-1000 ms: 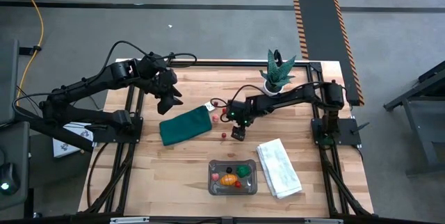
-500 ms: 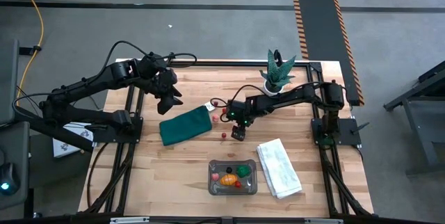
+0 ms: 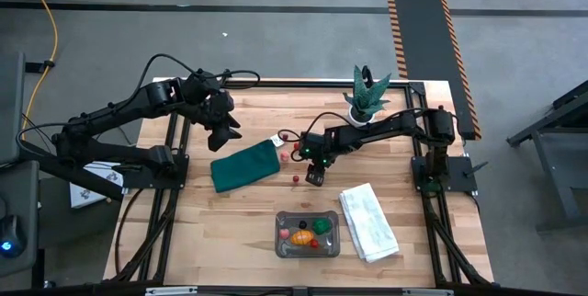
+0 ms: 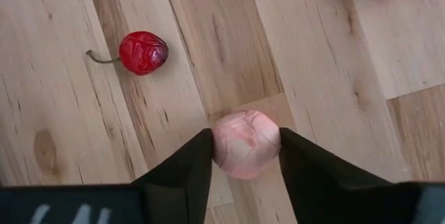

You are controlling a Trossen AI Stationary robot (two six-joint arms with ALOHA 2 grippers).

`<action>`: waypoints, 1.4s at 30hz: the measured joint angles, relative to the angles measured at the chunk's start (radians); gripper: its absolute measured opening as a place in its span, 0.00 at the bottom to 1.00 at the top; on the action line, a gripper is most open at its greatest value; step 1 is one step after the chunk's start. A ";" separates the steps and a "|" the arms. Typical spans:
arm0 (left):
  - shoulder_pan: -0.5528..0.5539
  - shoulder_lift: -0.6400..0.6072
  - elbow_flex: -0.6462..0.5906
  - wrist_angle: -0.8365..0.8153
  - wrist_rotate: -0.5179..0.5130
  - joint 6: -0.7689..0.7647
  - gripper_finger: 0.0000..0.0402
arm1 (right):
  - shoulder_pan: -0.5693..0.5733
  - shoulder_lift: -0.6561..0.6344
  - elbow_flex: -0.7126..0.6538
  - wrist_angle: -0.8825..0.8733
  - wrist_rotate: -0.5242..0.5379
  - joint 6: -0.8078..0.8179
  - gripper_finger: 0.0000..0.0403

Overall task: Pick and placing Produce into tupperware
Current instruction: Put the right pink peach into the black bin

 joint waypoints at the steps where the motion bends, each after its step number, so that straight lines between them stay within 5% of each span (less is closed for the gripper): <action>1: 0.000 0.000 0.000 0.000 0.000 0.000 0.45 | 0.000 0.000 0.000 0.000 0.000 0.000 0.35; 12: 0.000 0.000 0.000 0.000 0.000 0.000 0.45 | -0.016 -0.020 0.016 -0.013 -0.014 0.002 0.35; 26: 0.000 0.000 0.000 0.001 0.001 -0.004 0.45 | -0.092 -0.033 0.323 -0.237 -0.077 -0.143 0.35; 42: 0.000 0.000 0.000 -0.038 0.003 -0.006 0.45 | -0.051 -0.032 0.489 -0.552 -0.165 -0.347 0.35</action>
